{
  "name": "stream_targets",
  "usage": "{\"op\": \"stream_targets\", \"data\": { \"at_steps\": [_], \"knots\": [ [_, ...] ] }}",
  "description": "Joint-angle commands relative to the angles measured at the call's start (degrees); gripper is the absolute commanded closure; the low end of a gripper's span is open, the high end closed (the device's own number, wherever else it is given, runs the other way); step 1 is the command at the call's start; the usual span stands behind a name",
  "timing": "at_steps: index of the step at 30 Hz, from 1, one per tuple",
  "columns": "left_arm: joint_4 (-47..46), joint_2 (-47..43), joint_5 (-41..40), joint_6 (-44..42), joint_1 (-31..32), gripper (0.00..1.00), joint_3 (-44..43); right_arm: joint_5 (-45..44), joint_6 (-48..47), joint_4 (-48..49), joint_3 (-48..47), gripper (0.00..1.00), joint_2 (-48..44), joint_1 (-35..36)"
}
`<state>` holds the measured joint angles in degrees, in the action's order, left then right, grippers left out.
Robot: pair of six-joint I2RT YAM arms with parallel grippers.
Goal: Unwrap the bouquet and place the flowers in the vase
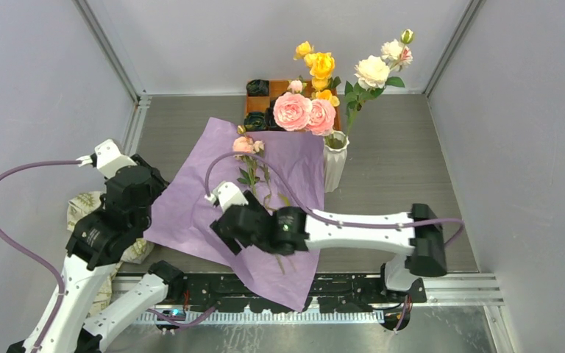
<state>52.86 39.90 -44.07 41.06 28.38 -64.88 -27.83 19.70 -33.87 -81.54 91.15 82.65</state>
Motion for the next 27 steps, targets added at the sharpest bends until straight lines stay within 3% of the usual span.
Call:
{"op": "stream_targets", "data": {
  "at_steps": [1, 11, 16, 27],
  "knots": [
    [1.1, -1.0, -2.1, -0.5, -0.2, 0.63, -2.1, 5.8, 8.1, -3.9, -4.8, 0.22, 7.4, -12.1],
    [1.0, -2.7, -2.4, -1.4, -0.2, 0.61, -1.2, 8.2, 6.5, -12.3, -29.3, 0.24, 31.4, -25.8],
    [-0.3, -2.5, -2.4, -2.2, -0.2, 0.60, 0.1, 10.7, 5.4, -15.5, -40.4, 0.35, 40.2, -28.3],
    [-2.6, -1.9, -1.7, -2.8, -0.1, 0.59, 2.3, 10.4, 5.1, -17.3, -46.0, 0.53, 46.9, -30.8]
  ]
}}
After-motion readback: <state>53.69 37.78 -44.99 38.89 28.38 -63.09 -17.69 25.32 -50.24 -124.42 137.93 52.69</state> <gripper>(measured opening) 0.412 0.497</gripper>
